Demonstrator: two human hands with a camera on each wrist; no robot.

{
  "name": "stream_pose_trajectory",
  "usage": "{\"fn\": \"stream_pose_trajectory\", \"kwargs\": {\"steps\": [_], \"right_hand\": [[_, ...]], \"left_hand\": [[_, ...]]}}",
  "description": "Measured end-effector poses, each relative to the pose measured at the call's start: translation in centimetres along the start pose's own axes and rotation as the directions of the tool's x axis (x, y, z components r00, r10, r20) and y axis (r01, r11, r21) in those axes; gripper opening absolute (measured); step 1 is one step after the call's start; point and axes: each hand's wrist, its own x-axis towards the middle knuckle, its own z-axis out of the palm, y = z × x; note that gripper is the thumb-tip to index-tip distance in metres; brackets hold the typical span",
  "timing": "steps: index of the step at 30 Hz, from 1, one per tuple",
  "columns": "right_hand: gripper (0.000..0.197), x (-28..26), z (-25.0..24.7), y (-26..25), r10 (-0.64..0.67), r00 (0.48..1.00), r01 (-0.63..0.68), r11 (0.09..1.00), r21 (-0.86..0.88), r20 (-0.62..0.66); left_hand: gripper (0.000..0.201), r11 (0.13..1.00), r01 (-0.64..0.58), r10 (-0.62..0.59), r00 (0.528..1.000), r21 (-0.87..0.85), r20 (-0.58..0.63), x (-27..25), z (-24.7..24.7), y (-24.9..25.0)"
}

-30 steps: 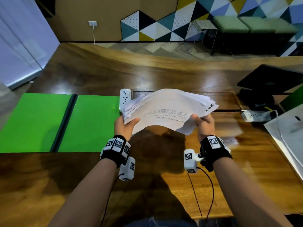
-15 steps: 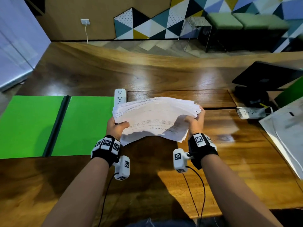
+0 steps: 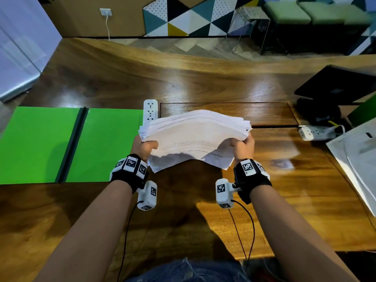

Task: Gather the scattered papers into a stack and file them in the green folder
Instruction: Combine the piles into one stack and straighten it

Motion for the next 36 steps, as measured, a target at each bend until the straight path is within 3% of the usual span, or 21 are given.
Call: {"fn": "stream_pose_trajectory", "kwargs": {"steps": [5, 8, 13, 16, 20, 25, 30, 33, 36], "right_hand": [[0.039, 0.6, 0.1, -0.5, -0.048, 0.999, 0.048, 0.996, 0.077, -0.009], [0.048, 1.7, -0.9, -0.3, -0.041, 0.999, 0.041, 0.999, 0.029, -0.012], [0.06, 1.1, -3.1, 1.2, 0.067, 0.998, -0.067, 0.997, -0.035, -0.01], [0.058, 0.9, -2.9, 1.6, 0.117, 0.993, -0.117, 0.993, -0.031, -0.013], [0.03, 0.2, -1.2, 1.0, 0.148, 0.986, -0.145, 0.988, 0.045, -0.072], [0.045, 0.4, -1.9, 0.6, 0.123, 0.991, -0.118, 0.989, 0.09, -0.053], [0.029, -1.2, -3.3, 1.5, 0.19, 0.982, -0.188, 0.978, -0.095, 0.007], [0.035, -2.1, -3.7, 2.4, 0.248, 0.969, -0.241, 0.956, -0.168, 0.02], [0.025, -2.7, -3.4, 2.6, 0.272, 0.961, -0.267, 0.959, -0.099, 0.042]], "left_hand": [[0.018, 0.996, 0.035, -0.048, 0.986, -0.082, -0.158, -0.7, 1.4, 2.2], [0.013, 0.998, 0.036, -0.042, 0.987, -0.044, -0.154, -0.5, 1.0, 2.0], [0.022, 1.0, 0.009, -0.008, 0.998, 0.01, -0.063, -0.5, 0.4, 0.9], [0.022, 0.997, 0.023, -0.03, 0.995, -0.071, -0.092, -0.2, 0.7, 1.3], [0.018, 0.993, 0.014, -0.031, 0.99, -0.12, -0.14, -1.1, 1.7, 1.9], [0.013, 0.988, -0.009, -0.024, 0.978, -0.157, -0.207, -1.4, 1.4, 2.5], [0.019, 0.99, 0.126, -0.113, 0.978, 0.067, -0.173, -2.8, 1.3, 0.9], [0.023, 0.976, 0.126, -0.105, 0.986, 0.176, -0.127, -3.4, 1.5, 0.5], [0.008, 0.99, 0.136, -0.126, 0.974, 0.043, -0.19, -3.6, 1.8, 0.3]]}}
